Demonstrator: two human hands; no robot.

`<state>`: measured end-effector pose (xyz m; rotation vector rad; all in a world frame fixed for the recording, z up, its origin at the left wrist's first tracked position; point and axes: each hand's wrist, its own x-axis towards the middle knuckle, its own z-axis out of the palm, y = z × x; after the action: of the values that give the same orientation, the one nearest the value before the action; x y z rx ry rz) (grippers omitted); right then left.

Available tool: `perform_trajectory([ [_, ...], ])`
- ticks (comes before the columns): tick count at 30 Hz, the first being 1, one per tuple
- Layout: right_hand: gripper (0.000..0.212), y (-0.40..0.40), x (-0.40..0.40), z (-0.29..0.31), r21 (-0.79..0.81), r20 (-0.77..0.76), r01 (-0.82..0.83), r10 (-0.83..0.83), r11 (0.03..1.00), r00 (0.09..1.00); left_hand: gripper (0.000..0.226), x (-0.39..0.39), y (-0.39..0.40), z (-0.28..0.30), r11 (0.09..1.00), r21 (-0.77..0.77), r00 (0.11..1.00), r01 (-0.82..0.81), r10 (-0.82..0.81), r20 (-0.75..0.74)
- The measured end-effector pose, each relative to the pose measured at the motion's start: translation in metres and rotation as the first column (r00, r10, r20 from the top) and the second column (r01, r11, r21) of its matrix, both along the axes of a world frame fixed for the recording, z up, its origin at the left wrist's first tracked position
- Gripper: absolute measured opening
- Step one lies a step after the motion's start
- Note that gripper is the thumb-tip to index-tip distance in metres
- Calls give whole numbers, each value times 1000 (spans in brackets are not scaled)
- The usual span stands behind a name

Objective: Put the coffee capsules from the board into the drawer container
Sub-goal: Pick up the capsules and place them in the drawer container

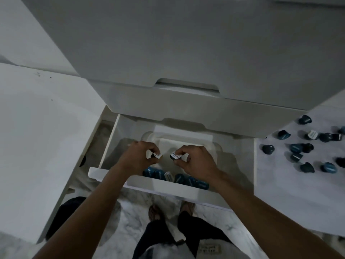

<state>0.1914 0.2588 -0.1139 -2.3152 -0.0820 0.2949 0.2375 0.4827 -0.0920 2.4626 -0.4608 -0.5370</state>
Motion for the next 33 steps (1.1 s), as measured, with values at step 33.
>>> perform_trajectory([
  [33, 26, 34, 31, -16, -82, -202, -179, 159, 980, 966, 13, 40, 24, -36, 951, 176, 964, 255, -236, -121],
])
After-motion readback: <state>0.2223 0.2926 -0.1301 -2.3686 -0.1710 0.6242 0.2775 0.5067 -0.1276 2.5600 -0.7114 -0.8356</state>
